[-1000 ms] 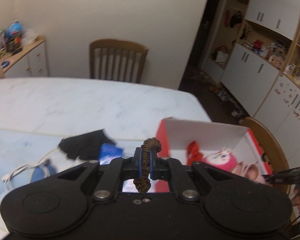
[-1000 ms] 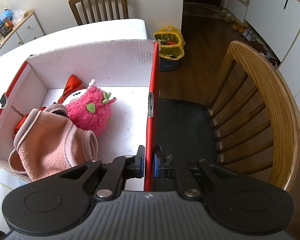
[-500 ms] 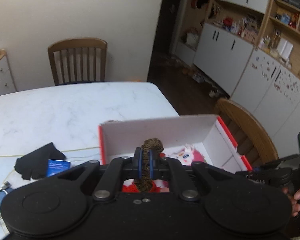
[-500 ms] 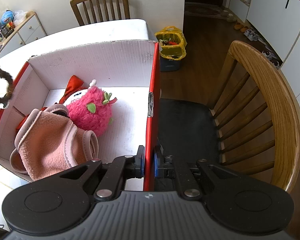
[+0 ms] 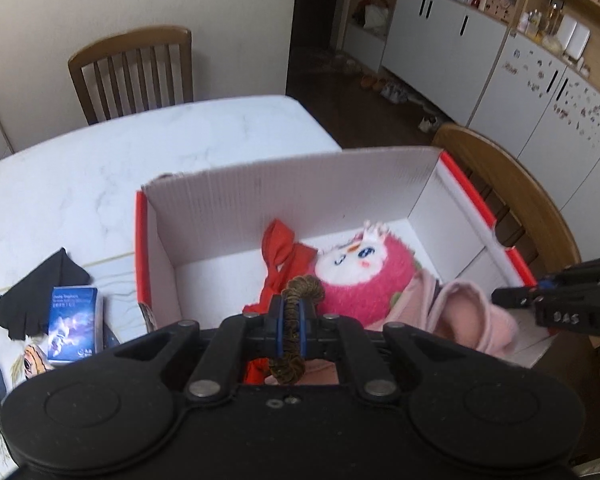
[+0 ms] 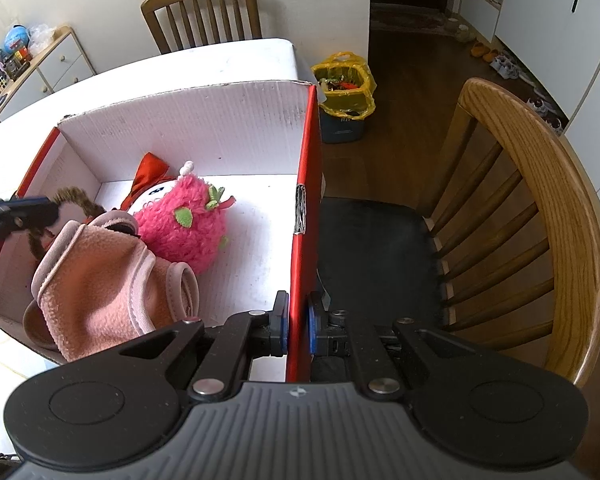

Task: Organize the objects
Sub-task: 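Lower the bracelet onto the red cloth and open the left gripper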

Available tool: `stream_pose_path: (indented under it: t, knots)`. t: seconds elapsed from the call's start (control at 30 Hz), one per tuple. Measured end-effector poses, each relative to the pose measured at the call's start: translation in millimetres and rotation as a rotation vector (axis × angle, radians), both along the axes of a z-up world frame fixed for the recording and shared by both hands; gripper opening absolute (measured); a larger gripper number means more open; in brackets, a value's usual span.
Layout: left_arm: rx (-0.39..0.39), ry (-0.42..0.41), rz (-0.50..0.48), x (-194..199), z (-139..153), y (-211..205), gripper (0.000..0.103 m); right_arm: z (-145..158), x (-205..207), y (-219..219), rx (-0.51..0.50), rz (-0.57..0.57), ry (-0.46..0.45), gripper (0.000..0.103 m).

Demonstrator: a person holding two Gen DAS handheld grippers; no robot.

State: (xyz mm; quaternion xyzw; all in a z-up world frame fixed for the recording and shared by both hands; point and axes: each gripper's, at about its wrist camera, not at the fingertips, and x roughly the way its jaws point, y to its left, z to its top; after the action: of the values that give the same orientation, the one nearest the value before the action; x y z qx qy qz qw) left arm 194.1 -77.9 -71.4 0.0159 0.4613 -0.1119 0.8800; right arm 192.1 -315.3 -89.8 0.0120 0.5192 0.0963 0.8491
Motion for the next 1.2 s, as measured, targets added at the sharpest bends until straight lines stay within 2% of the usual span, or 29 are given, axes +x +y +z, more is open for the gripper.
stream_pose_path:
  t: [0.37, 0.43, 0.63, 0.8, 1.2]
  knots:
    - [0.049, 0.075, 0.037, 5, -19, -3, 0.007, 0, 0, -3, 0.011, 0.022, 0.002, 0.009]
    - [0.051, 0.079, 0.052, 5, -18, -2, 0.014, 1, 0, -3, 0.014, 0.027, 0.003, 0.010]
    - [0.045, 0.083, 0.092, 1, -16, 0, 0.021, 1, 0, -2, 0.011, 0.037, 0.000, 0.010]
    - [0.038, 0.065, 0.122, -5, -9, 0, 0.031, 1, 0, -5, 0.022, 0.046, 0.001, 0.010]
    - [0.012, -0.011, 0.203, -26, 22, 10, 0.045, 1, 0, -8, 0.033, 0.064, 0.001, 0.011]
